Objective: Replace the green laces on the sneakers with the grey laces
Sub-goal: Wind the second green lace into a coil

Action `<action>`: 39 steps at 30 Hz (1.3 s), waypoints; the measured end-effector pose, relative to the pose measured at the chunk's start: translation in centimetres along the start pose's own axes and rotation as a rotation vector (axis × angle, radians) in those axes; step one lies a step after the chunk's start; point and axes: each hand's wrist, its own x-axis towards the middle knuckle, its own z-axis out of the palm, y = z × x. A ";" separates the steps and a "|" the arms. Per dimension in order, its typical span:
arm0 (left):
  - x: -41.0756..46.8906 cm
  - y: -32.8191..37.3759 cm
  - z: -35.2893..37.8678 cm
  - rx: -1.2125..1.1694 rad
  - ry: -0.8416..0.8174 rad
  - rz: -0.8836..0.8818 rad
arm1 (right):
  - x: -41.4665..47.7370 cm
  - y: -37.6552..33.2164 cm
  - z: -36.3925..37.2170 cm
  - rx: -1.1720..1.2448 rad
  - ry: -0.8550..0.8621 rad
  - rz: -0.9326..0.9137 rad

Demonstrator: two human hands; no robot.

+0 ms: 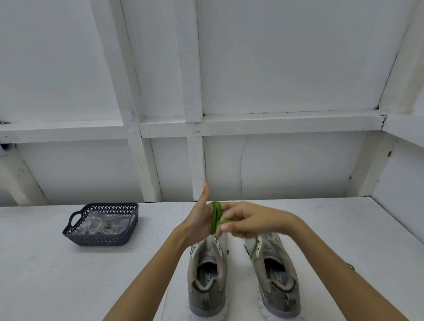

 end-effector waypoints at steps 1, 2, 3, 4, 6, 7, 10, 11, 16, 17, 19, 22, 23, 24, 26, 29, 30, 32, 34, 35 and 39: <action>-0.1 -0.1 0.1 0.000 -0.009 -0.015 | 0.1 -0.6 -0.7 -0.023 0.022 -0.014; -0.2 -0.3 0.2 -0.017 -0.024 -0.031 | 0.3 -1.1 -1.3 -0.065 0.045 -0.019; -0.2 -0.3 0.3 -0.029 -0.050 -0.048 | 0.6 -1.3 -2.0 -0.101 0.078 -0.022; -0.2 -0.4 0.5 -0.015 -0.089 -0.069 | 0.9 -1.3 -2.6 -0.125 0.115 -0.021; -0.3 -0.3 0.7 0.026 -0.190 -0.110 | 1.5 -1.1 -3.6 -0.137 0.167 -0.028; -0.5 -0.2 0.9 0.031 -0.247 -0.124 | 1.8 -0.8 -4.0 -0.152 0.188 -0.036; -0.6 -0.1 1.3 -0.004 -0.353 -0.130 | 2.5 0.3 -4.2 -0.128 0.219 -0.007; -0.7 0.0 1.5 -0.034 -0.366 -0.125 | 2.8 1.1 -3.9 -0.100 0.222 0.020; -0.5 0.9 1.8 -0.160 -0.325 -0.013 | 3.1 6.2 -0.4 0.141 0.218 0.207; -0.5 1.2 1.8 -0.178 -0.307 0.015 | 3.1 6.4 0.7 0.065 0.200 0.276; -0.5 1.7 1.4 -0.227 -0.246 0.070 | 3.2 6.3 2.6 -0.018 0.192 0.251; -0.3 2.0 0.5 -0.259 -0.108 0.142 | 2.7 5.3 4.8 0.159 0.243 0.142; -0.3 2.0 0.3 -0.257 -0.066 0.160 | 2.3 5.3 5.1 0.157 0.241 0.131; -0.3 2.0 0.0 -0.248 -0.028 0.171 | 2.2 5.1 5.3 0.142 0.233 0.107; -0.3 1.6 -0.3 -0.228 0.029 0.168 | 1.8 4.0 5.2 0.075 0.225 0.082; -0.2 1.0 0.0 -0.213 0.073 0.143 | 1.5 2.0 4.2 -0.053 0.238 0.096; -0.2 0.9 0.2 -0.201 0.076 0.139 | 1.5 1.4 3.8 -0.056 0.223 0.119; -0.2 0.7 0.4 -0.168 0.085 0.131 | 1.3 0.5 3.0 0.021 0.155 0.187; -0.3 0.7 0.5 -0.125 0.113 0.124 | 1.0 -0.2 2.2 0.069 0.105 0.216; -0.4 0.7 0.5 -0.115 0.124 0.122 | 0.8 -0.4 1.8 0.052 0.086 0.218; -0.9 0.1 0.4 -0.081 0.171 0.076 | 0.5 -1.2 0.3 -0.164 0.042 0.165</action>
